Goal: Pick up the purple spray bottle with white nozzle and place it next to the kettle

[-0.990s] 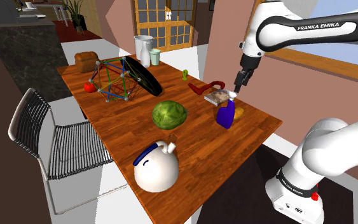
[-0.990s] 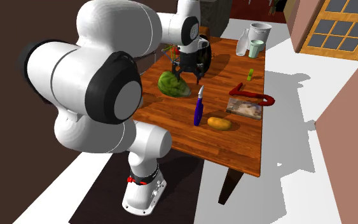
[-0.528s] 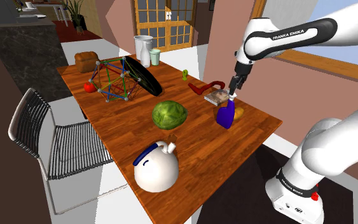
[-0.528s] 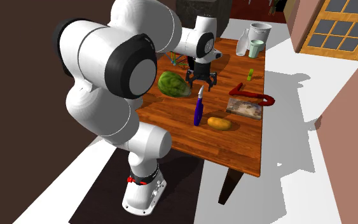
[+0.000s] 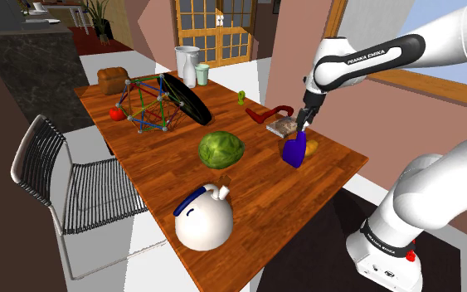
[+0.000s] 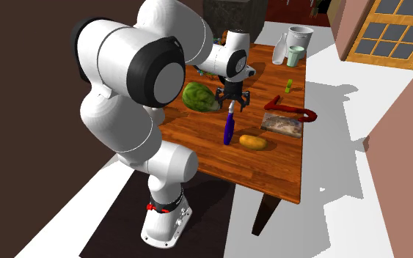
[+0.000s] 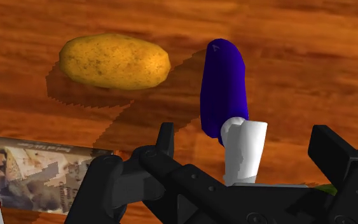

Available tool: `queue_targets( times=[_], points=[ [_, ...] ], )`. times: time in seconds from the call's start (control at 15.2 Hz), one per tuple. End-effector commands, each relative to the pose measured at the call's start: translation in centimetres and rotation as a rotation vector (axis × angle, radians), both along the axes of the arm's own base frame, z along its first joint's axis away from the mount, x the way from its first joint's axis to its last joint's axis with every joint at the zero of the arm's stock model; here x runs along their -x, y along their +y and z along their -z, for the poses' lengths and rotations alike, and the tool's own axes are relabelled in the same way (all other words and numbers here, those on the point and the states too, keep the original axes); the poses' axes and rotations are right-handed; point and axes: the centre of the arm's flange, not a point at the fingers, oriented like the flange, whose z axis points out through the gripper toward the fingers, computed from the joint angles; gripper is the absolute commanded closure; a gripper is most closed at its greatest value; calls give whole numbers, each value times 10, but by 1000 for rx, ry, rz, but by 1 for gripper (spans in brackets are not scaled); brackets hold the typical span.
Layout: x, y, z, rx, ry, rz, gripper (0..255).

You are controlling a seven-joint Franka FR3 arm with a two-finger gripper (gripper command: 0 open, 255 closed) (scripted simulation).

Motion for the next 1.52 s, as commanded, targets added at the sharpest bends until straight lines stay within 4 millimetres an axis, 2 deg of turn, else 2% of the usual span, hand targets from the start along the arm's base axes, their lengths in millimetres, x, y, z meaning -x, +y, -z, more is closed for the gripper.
queue_targets(
  times=[0.0, 0.4, 0.46, 1.06, 1.45],
  points=[
    [0, 0, 2, 0, -1, 0, 0],
    [0, 0, 1, 0, 0, 0, 0],
    [0, 0, 1, 0, 0, 0, 255],
    [0, 0, 2, 0, -1, 0, 255],
    [0, 0, -30, 0, -1, 0, 255]
  ],
)
